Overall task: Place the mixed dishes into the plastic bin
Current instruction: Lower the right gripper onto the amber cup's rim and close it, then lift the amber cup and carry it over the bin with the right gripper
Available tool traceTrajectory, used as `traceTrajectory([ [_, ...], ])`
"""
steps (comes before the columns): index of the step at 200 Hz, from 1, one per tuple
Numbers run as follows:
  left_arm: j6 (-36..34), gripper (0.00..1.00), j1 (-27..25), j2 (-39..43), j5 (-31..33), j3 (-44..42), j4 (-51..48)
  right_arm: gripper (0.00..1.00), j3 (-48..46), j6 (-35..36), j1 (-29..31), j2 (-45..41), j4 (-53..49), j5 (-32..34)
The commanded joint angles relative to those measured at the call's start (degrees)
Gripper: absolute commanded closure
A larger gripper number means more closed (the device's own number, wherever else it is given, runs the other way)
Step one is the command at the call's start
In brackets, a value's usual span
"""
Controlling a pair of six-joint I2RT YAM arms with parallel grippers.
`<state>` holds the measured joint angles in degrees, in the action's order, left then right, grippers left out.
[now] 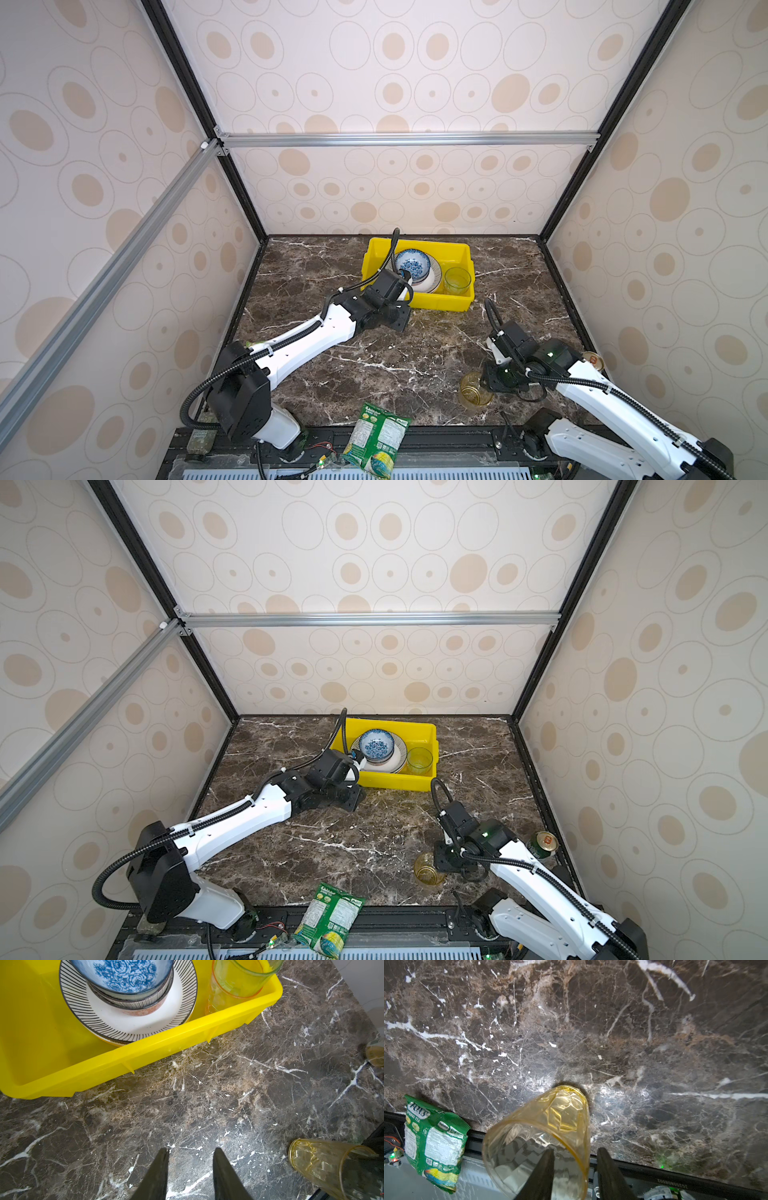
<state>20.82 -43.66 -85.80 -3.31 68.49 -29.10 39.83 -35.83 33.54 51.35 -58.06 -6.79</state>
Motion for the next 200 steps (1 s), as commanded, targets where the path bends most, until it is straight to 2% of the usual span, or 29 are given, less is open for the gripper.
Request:
traceTrajectory([
  [1,0.7,0.64,0.4,1.0,-0.1,0.0,0.9,0.65,-0.7,-1.3,0.8,0.9,0.2,1.2],
  [167,0.5,0.64,0.5,2.0,0.4,-1.4,1.3,1.0,3.3,-2.7,4.2,4.8,0.0,7.5],
  [200,0.4,0.64,0.5,2.1,1.0,-1.4,1.3,1.0,6.4,-2.0,4.2,5.4,0.1,9.5],
])
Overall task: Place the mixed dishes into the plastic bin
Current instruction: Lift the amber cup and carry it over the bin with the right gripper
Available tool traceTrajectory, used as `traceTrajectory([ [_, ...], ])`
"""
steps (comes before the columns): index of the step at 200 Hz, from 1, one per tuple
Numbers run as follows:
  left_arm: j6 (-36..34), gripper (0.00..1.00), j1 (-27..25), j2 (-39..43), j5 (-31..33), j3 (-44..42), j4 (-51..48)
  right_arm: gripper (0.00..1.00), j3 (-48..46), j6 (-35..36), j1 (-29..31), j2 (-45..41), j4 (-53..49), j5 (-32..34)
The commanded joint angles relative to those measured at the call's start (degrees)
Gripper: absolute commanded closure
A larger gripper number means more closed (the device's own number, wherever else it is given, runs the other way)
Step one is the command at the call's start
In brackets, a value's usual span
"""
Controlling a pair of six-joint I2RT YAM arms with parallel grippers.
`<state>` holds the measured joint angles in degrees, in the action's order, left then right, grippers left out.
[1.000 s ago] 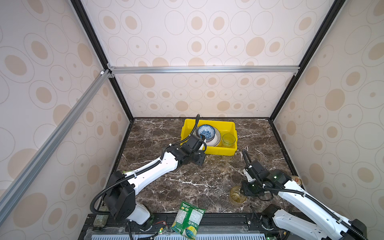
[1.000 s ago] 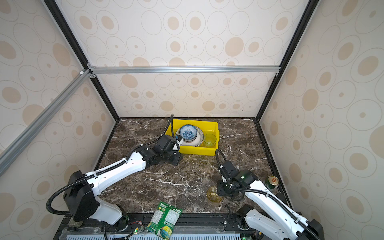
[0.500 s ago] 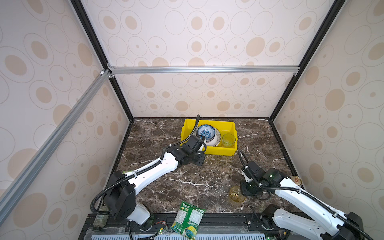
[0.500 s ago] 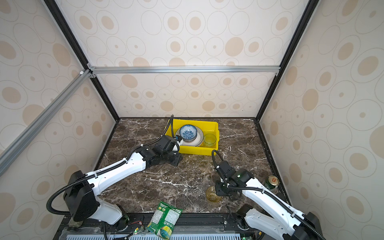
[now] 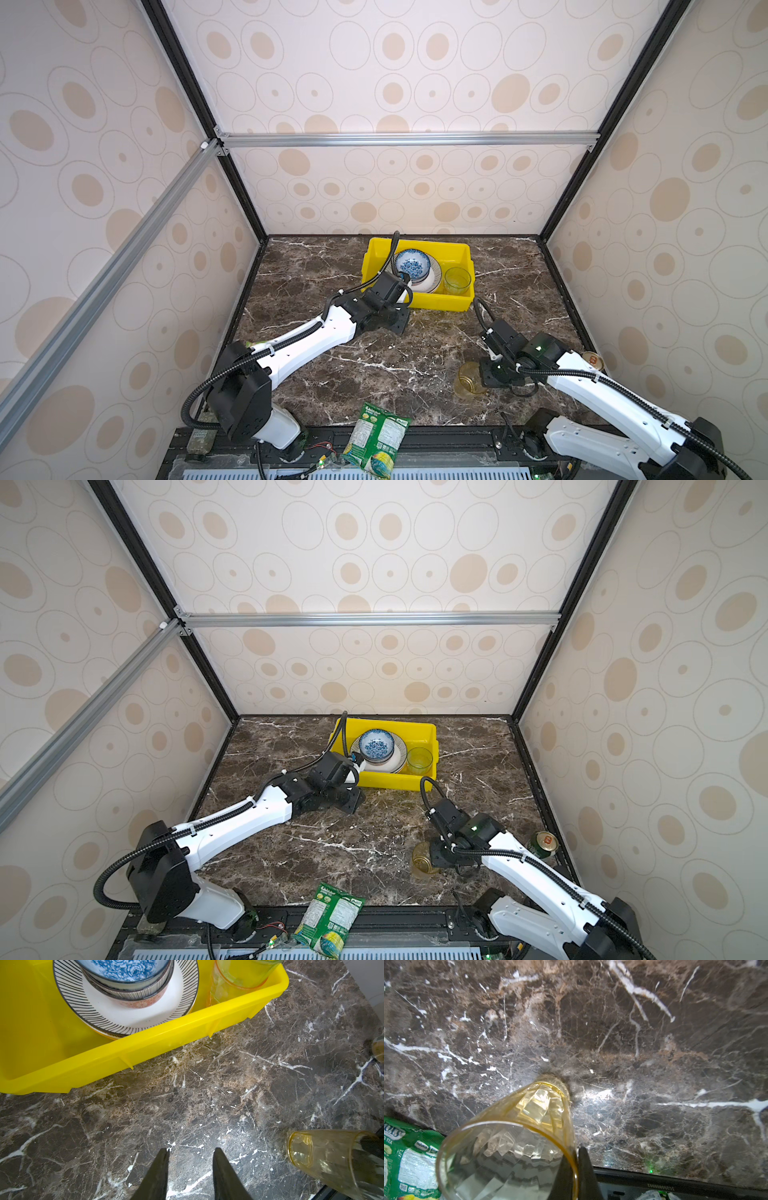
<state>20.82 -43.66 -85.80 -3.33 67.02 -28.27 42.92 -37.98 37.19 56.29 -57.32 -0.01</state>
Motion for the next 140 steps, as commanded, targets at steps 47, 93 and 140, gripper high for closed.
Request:
traceTrajectory([
  [47,0.1,0.65,0.6,2.1,1.8,0.3,0.8,1.0,8.7,2.3,0.5,3.1,-0.9,6.5],
  [93,-0.2,0.65,1.4,2.5,2.0,1.0,1.1,1.0,16.1,6.3,0.5,6.7,-0.1,11.5],
  [140,-0.2,0.65,2.7,2.7,1.1,1.0,2.0,1.0,23.8,11.7,-1.6,11.8,3.0,13.6],
])
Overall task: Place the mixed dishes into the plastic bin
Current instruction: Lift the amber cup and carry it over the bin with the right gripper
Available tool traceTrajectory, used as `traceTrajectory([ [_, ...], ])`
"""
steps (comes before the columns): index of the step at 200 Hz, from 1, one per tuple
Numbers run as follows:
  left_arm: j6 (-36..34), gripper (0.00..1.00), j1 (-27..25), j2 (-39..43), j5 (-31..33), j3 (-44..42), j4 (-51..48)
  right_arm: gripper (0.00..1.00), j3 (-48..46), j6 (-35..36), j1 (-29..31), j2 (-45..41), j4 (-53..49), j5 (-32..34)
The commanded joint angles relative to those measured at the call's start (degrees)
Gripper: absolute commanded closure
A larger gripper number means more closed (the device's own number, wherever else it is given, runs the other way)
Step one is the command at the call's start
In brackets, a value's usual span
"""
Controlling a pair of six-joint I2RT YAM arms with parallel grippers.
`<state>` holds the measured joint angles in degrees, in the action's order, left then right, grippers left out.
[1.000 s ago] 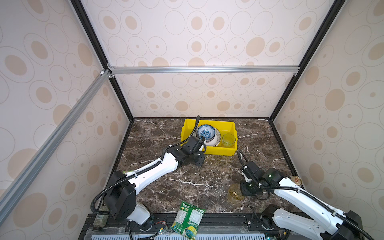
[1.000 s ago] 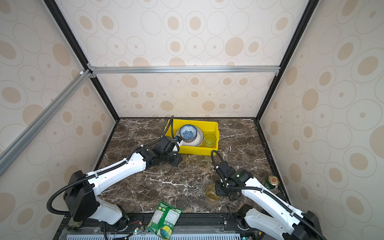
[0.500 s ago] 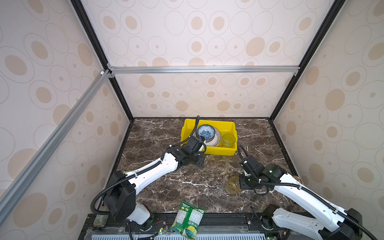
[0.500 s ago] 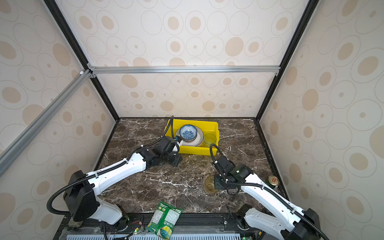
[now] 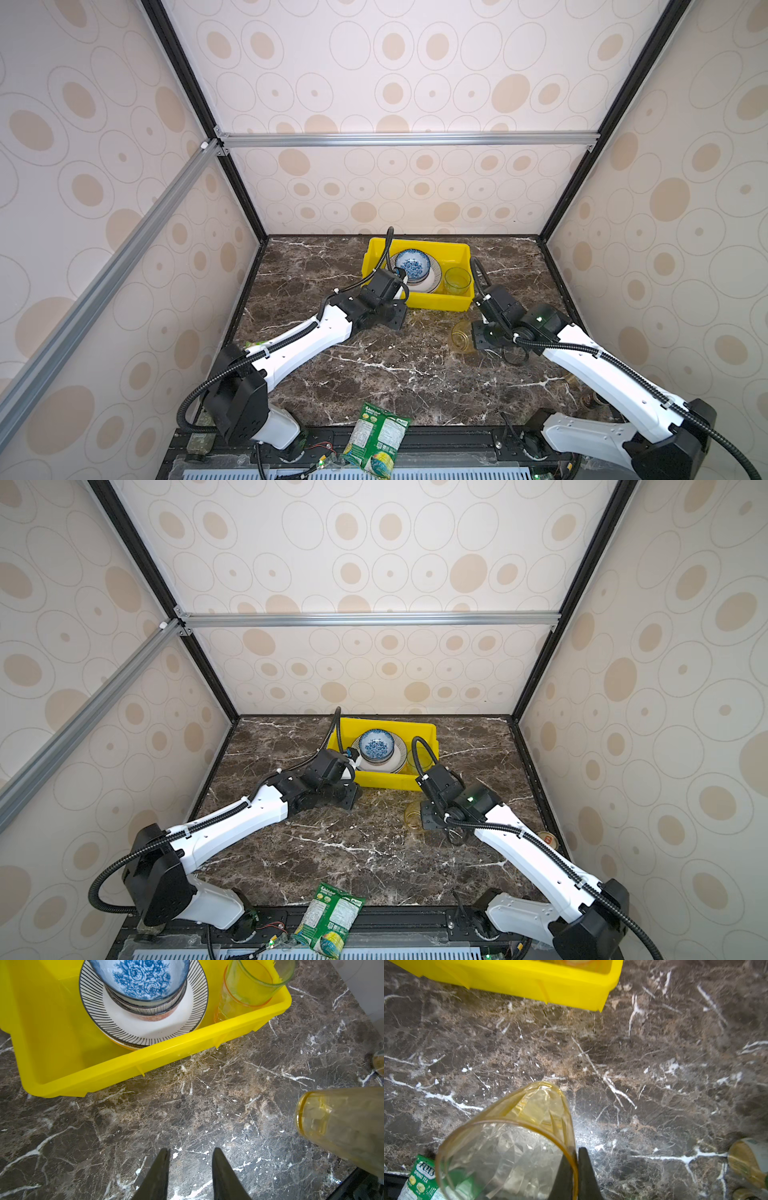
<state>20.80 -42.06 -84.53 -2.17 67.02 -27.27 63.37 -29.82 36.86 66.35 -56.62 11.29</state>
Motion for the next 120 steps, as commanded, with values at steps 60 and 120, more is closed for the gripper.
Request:
traceTrajectory([
  [60,-0.5,0.65,2.7,1.0,-0.5,2.4,0.6,1.0,12.0,9.4,-7.1,8.0,5.0,-0.5],
  [120,-0.5,0.65,3.7,-0.1,-0.5,3.9,0.5,1.0,17.3,12.5,-12.6,11.5,7.1,-2.8],
])
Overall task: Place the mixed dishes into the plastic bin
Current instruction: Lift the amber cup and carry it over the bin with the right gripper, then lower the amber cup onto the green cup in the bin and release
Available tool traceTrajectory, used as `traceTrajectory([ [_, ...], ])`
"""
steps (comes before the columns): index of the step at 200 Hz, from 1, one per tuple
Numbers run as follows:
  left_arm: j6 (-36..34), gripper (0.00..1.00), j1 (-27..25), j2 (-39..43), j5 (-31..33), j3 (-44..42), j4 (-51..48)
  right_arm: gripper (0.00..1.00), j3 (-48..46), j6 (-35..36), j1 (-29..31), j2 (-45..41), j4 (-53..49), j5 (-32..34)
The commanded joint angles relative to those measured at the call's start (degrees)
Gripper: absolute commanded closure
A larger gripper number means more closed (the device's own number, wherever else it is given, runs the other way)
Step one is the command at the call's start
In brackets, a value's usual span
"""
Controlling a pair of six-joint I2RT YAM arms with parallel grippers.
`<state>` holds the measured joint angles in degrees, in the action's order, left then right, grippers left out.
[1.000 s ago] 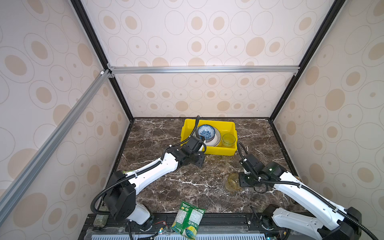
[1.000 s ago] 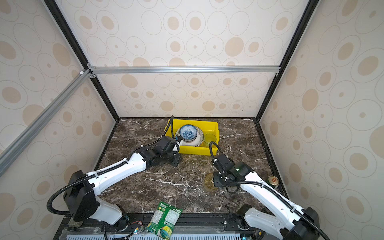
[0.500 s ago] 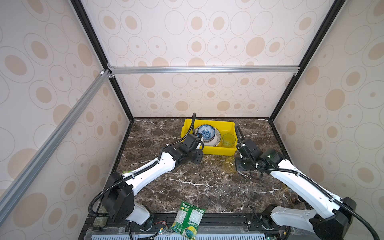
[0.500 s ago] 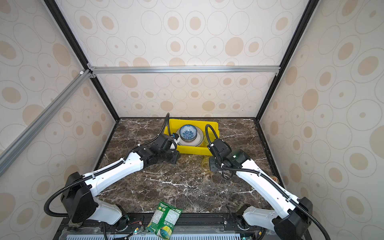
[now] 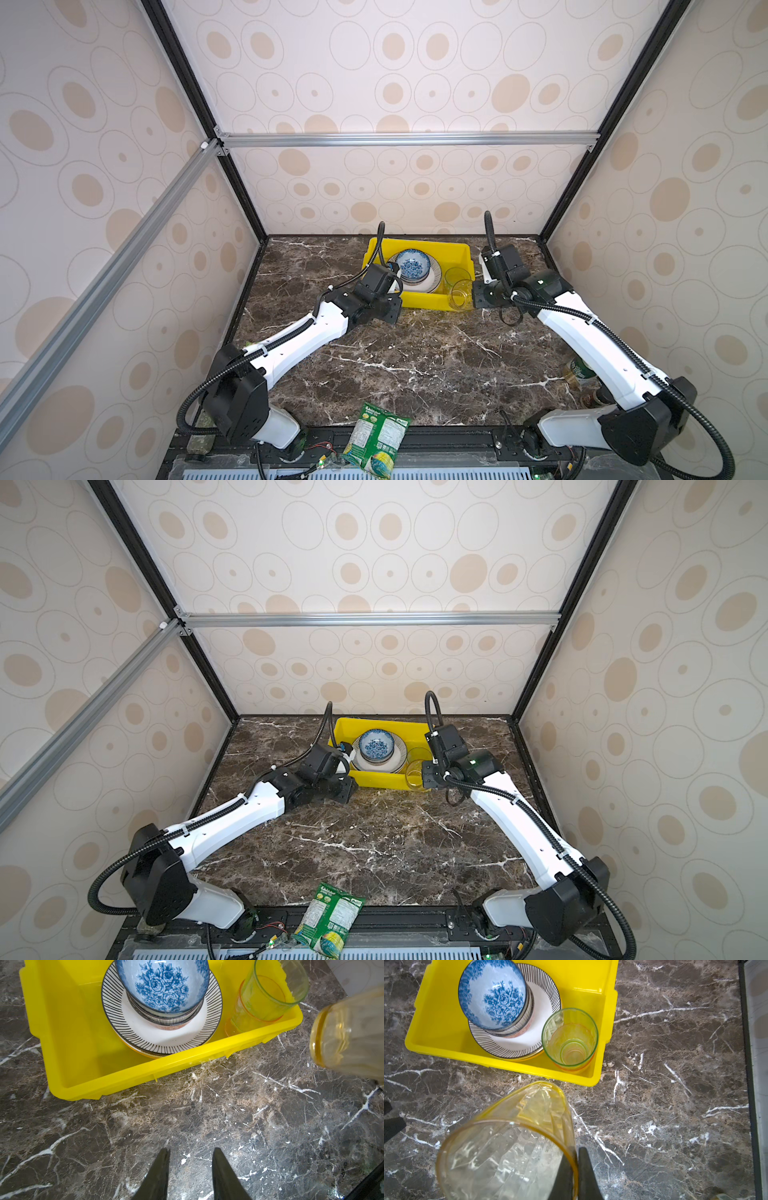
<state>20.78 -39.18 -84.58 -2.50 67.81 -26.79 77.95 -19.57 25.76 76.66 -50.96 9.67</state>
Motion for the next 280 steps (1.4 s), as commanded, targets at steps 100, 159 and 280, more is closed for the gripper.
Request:
traceTrajectory([
  [100,-0.6,0.65,1.3,-3.3,-0.1,6.7,-1.1,1.0,8.6,4.3,-5.7,6.6,4.3,-3.6],
  [159,-0.7,0.65,1.4,-4.3,0.1,8.0,-1.5,1.0,9.6,4.7,-7.2,9.3,5.9,-3.9],
  [280,-1.4,0.65,1.7,-7.8,0.1,11.5,-1.8,1.0,13.3,5.7,-8.9,15.9,5.6,-5.7],
])
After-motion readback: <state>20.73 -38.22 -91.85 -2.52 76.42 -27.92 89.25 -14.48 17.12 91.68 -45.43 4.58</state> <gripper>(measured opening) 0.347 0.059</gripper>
